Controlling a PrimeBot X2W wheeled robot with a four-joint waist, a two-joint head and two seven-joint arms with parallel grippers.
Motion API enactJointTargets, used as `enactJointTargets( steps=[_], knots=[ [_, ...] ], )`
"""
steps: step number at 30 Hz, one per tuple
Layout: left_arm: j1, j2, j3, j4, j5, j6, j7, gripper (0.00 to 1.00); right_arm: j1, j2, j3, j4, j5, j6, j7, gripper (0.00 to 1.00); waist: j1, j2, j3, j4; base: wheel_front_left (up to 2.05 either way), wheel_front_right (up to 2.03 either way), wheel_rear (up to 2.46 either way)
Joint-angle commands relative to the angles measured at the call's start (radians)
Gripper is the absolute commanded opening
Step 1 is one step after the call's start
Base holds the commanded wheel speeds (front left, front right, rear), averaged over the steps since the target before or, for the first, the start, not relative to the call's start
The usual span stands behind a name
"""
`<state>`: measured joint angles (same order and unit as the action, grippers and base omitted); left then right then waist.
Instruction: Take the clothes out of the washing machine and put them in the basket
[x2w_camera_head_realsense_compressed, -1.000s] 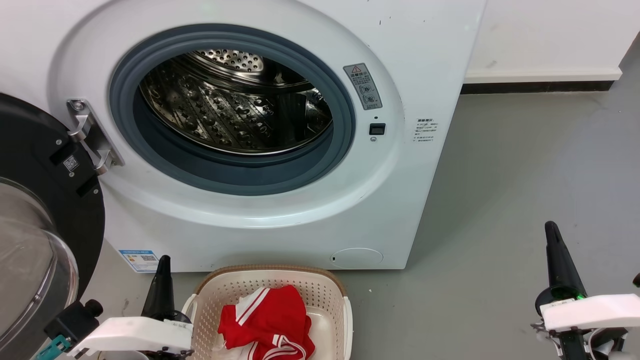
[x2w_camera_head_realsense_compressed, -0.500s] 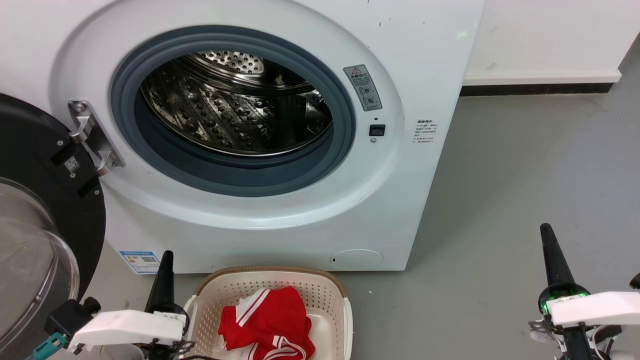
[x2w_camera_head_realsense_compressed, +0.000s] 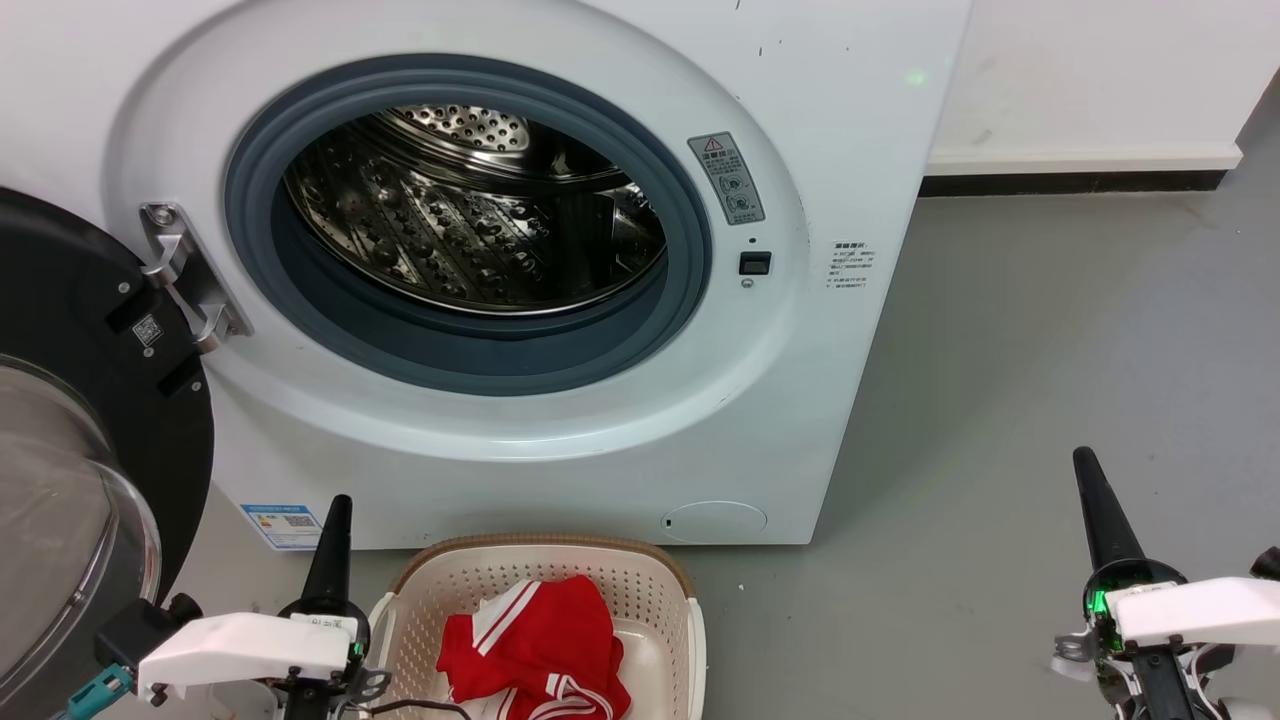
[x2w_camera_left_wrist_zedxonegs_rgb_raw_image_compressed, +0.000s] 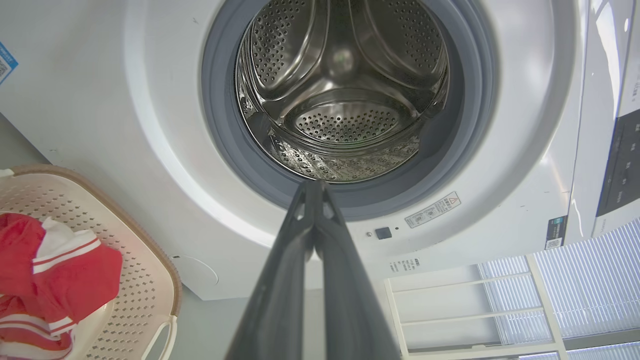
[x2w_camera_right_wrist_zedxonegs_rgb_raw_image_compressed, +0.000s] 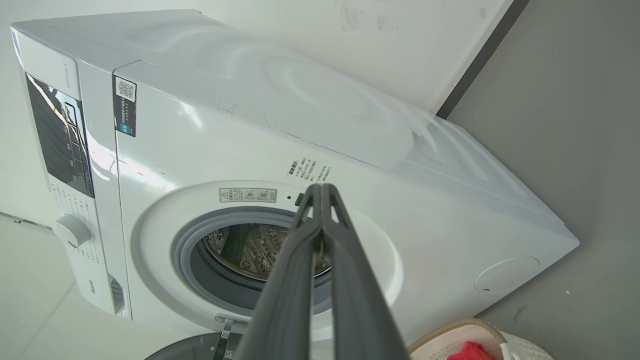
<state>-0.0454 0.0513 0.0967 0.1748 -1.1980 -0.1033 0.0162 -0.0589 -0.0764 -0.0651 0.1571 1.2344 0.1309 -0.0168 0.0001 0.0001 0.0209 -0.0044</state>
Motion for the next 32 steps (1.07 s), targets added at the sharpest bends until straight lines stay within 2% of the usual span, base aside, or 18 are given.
enactJointTargets(
  steps=[1, 32],
  knots=[
    [-0.018, 0.000, 0.003, 0.001, -0.027, -0.006, 0.007, 0.00, -0.019, -0.006, -0.002, 0.000, 0.029, 0.000, 0.007, 0.00, 0.0000, -0.0001, -0.001, 0.000, 0.00, 0.00, 0.00],
    [-0.053, -0.001, 0.015, 0.051, -0.296, -0.023, 0.072, 0.00, -0.044, 0.000, -0.011, 0.062, 0.291, 0.000, 0.076, 0.00, 0.0000, -0.0001, -0.012, 0.003, 0.00, 0.00, 0.00]
  ],
)
